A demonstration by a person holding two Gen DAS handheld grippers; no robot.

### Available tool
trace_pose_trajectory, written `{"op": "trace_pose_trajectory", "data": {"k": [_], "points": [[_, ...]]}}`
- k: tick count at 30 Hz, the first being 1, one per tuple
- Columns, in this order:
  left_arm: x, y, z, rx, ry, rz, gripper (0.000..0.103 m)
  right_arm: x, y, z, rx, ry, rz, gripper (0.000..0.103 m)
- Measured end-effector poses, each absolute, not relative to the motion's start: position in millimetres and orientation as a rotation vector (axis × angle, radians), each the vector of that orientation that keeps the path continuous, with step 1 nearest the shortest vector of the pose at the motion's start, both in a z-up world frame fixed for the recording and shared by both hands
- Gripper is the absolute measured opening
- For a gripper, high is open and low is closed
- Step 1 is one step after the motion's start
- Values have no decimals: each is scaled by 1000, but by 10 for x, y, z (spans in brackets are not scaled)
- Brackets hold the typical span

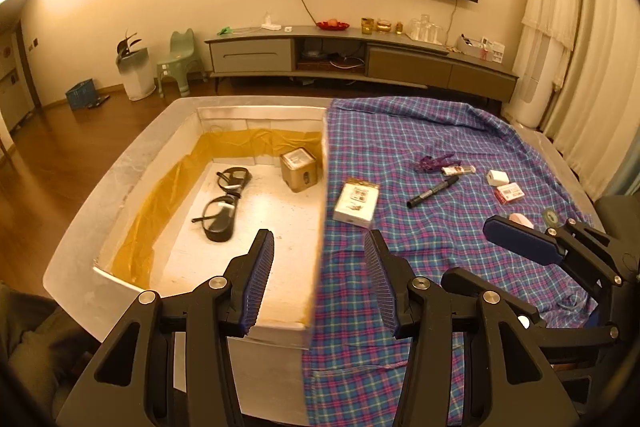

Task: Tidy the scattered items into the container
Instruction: 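Withdraw both tools from the box back over the plaid sheet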

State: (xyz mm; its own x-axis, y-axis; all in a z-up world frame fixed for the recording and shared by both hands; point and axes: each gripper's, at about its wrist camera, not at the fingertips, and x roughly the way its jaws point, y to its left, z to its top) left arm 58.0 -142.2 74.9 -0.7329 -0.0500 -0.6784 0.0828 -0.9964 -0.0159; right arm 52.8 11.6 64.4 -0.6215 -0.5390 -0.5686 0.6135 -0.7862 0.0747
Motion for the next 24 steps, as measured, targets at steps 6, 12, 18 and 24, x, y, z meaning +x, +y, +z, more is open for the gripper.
{"op": "trace_pose_trajectory", "data": {"k": [6, 12, 18, 24], "points": [[561, -1126, 609, 1165, 38, -2895, 50, 532, 518, 503, 811, 67, -2419, 51], [369, -847, 386, 1265, 14, -2913, 53, 474, 871, 291, 891, 0, -2474, 51], [58, -560, 140, 1378, 29, -2916, 54, 355, 1315, 30, 989, -81, -2540, 51], [-327, -229, -39, 1490, 23, -2937, 54, 125, 1831, -153, 1085, -193, -2646, 51]]}}
